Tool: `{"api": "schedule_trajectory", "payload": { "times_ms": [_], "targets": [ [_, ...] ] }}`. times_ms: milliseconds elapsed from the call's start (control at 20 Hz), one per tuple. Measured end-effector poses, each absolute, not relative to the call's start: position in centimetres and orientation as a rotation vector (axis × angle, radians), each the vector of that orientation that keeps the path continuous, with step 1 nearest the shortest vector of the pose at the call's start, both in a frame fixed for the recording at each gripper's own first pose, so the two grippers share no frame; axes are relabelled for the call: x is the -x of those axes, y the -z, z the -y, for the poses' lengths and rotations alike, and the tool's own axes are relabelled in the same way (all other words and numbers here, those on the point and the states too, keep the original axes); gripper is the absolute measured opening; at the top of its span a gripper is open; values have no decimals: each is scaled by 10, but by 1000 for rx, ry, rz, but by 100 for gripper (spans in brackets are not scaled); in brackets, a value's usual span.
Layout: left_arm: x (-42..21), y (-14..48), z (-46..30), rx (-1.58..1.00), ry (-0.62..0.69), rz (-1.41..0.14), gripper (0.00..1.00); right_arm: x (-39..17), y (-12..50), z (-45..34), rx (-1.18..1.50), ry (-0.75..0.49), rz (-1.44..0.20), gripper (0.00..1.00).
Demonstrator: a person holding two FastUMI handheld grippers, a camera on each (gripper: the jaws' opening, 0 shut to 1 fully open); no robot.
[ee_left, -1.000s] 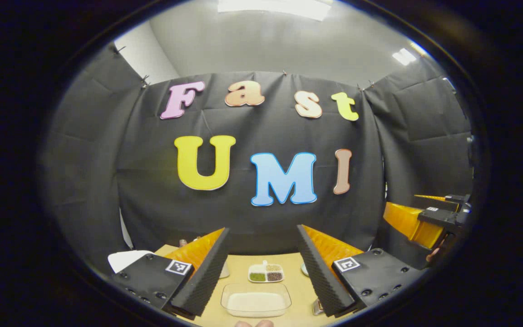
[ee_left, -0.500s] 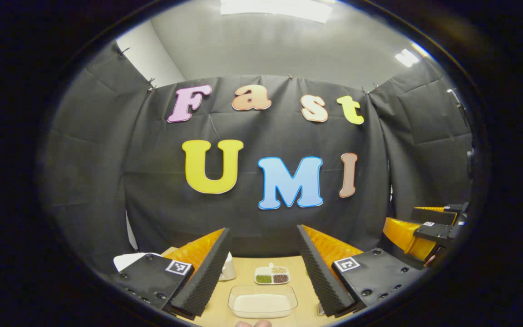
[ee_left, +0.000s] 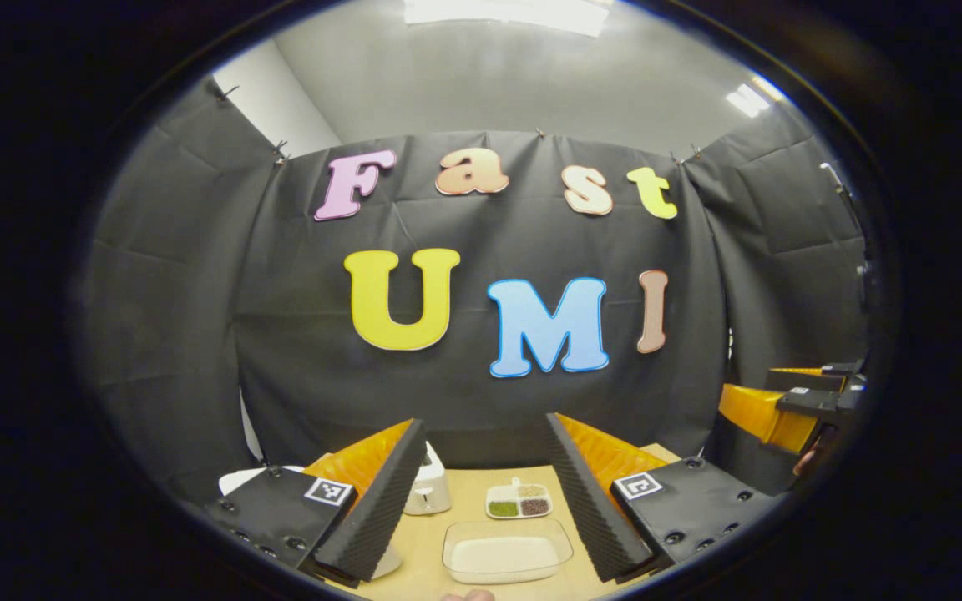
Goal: Close the left gripper, press the button to open the rice cooker; take a wooden spoon from the chopstick holder with the right hand, scoop a spoonful of rice and pour it into the rice cooker, then put the wooden spoon back into the chopstick holder.
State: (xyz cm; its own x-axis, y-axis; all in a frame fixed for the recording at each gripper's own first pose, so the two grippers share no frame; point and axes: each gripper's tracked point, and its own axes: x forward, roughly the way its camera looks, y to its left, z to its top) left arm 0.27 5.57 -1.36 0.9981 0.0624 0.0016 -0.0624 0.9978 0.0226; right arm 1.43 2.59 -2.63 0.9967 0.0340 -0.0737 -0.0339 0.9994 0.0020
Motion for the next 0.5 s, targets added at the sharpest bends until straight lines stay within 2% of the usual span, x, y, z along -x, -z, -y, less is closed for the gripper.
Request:
{"api": "schedule_trajectory", "payload": {
  "times_ms": [150, 250, 400, 450, 500],
  "targets": [
    [-4, 32, -48, 36, 2, -38, 96, -19, 24, -37, -8, -59, -60, 99],
    [-7, 50, -66, 62, -40, -83, 90, -23, 24, -41, -10, -66, -59, 98],
    [-6, 62, -114, 32, -158, -112, 13, -29, 28, -45, -21, -72, -69, 99],
    [-7, 72, -123, 48, -151, -149, 9, -31, 32, -47, -23, -75, -77, 99],
    [-9, 86, -135, 77, -150, -195, 9, -32, 35, -48, -22, -78, -86, 99]
  ]
}}
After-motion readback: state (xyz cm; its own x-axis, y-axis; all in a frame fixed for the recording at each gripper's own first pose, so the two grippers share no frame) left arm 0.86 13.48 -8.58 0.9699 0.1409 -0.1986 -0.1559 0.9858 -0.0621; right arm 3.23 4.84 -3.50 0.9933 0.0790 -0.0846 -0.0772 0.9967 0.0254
